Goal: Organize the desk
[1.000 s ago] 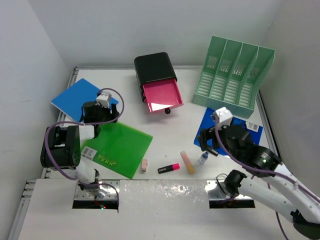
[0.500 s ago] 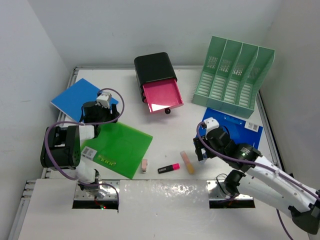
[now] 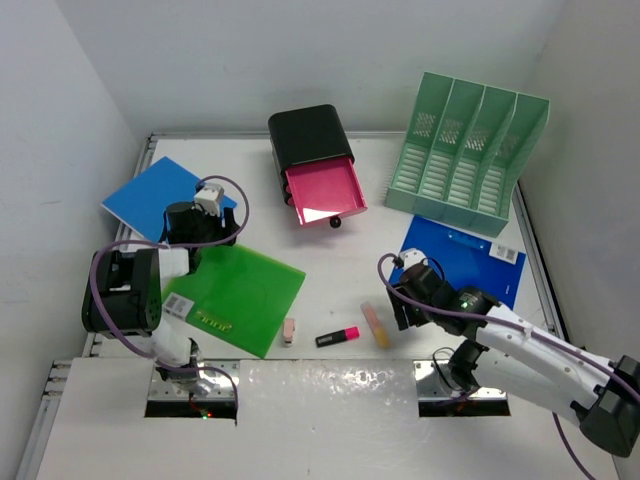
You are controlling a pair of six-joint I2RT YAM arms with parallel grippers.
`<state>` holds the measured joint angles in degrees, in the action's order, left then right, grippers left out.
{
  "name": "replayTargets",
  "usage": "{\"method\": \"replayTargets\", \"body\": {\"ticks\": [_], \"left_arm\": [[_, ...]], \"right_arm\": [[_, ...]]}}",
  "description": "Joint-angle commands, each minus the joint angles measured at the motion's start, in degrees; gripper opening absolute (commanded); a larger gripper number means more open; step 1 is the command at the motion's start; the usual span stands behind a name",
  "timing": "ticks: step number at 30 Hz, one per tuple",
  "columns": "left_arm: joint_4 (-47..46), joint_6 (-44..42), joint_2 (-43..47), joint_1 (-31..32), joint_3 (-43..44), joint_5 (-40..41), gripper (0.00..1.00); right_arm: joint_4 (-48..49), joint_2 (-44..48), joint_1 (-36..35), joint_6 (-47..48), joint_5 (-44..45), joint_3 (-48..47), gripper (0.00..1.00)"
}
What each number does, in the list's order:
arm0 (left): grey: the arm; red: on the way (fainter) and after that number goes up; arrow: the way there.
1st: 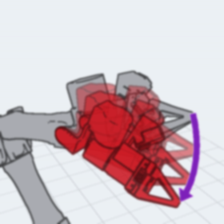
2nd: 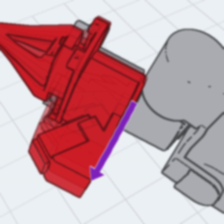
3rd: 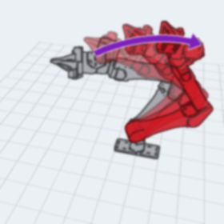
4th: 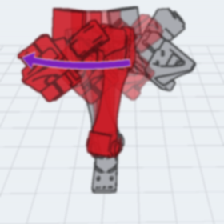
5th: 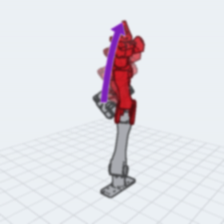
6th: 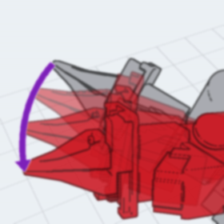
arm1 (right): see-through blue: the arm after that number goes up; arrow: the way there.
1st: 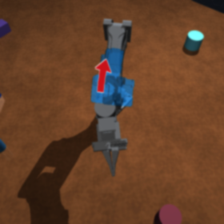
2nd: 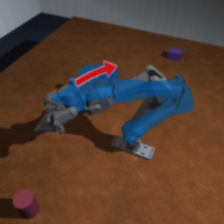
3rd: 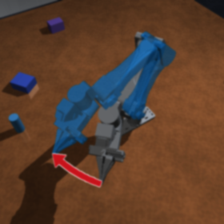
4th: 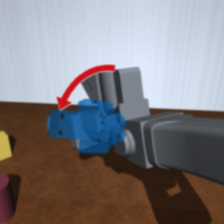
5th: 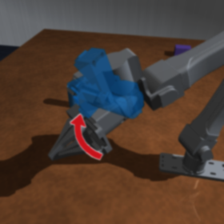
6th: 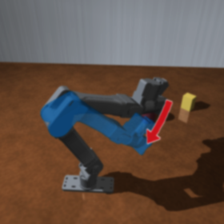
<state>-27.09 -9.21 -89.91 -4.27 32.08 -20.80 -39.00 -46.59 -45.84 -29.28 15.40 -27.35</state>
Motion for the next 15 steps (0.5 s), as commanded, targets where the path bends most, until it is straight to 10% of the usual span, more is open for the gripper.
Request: {"method": "replayTargets", "body": {"ticks": [1, 15], "left_arm": [[-1.5, -0.5, -0.1, -0.6, 2.0, -1.2, 0.6], [-1.0, -0.5, -0.4, -0.6, 2.2, -1.2, 0.6]], "right_arm": [[3.1, -0.6, 0.2, -1.1, -1.2, 1.2, 0.61], [3.9, 1.5, 0.1, 0.5, 3.2, 0.0, 0.14]]}}
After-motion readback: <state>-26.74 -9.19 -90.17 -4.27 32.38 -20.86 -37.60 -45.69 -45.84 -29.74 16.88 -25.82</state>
